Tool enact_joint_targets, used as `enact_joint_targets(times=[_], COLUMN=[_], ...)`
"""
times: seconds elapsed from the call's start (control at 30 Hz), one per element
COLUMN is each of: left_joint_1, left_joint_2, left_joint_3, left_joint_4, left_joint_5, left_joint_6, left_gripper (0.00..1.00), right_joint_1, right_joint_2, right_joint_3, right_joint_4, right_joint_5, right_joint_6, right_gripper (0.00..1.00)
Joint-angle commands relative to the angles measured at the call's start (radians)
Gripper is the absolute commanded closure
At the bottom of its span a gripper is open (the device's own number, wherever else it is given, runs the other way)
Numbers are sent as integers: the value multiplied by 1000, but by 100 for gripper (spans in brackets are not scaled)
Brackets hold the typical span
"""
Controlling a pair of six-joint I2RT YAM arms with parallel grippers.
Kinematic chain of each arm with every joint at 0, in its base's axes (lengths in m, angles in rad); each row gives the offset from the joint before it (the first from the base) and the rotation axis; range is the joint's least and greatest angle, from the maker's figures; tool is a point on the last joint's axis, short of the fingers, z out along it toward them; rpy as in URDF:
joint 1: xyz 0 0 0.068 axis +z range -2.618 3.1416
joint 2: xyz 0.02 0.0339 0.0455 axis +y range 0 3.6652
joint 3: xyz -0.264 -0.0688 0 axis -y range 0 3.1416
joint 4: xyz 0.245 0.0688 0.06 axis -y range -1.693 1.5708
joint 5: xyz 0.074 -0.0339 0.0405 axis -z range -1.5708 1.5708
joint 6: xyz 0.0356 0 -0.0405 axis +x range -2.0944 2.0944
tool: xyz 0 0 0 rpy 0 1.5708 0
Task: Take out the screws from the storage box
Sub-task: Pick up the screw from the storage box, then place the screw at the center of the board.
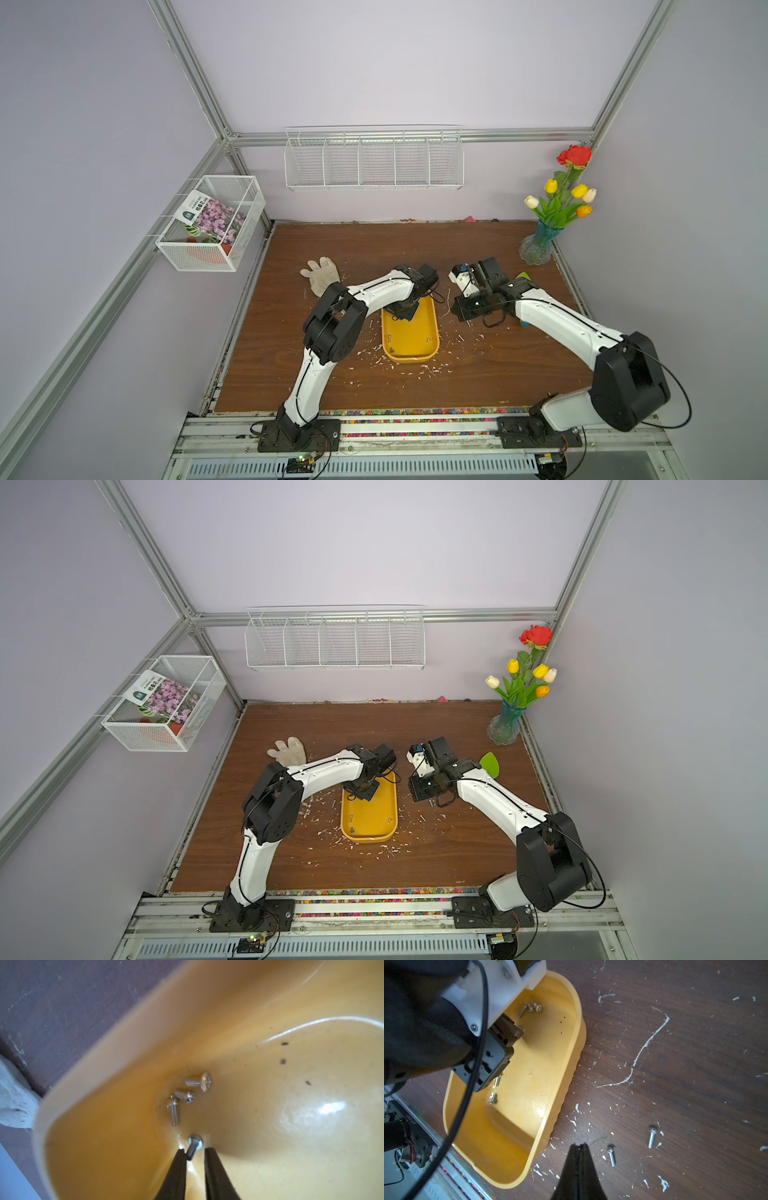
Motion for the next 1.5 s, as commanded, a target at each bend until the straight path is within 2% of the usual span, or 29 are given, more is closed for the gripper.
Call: enact_joint_targets(times=[0.0, 0.13, 0.43, 0.57, 0.77, 1.2, 1.47], left_joint_1=[-2, 4, 12, 13, 13, 52, 166], left_joint_2=[37, 25, 33, 20, -8, -263, -484], left_joint_3=[-20, -33, -47, -48, -31, -8, -238], left_joint_4=[20, 40, 47, 51, 37, -5, 118], left_joint_5=[91, 118, 131, 132, 136, 153, 192], left_joint_6=[10, 7, 10, 10, 5, -94, -148], left_gripper=[79, 84, 86, 100, 100, 100, 100], right_joint_1=[6, 8, 10, 12, 12, 54, 125], right_joint_2=[-20, -19, -20, -23, -28, -54, 96], right_joint_3=[-2, -3, 0, 1, 5, 50, 183], right_joint_4=[-9, -7, -15, -17, -18, 47, 50], right_joint_5=[8, 9, 13, 14, 13, -23, -22], right_joint_6=[-15, -15, -18, -20, -19, -33, -82], right_gripper=[95, 95, 95, 95, 95, 95, 93])
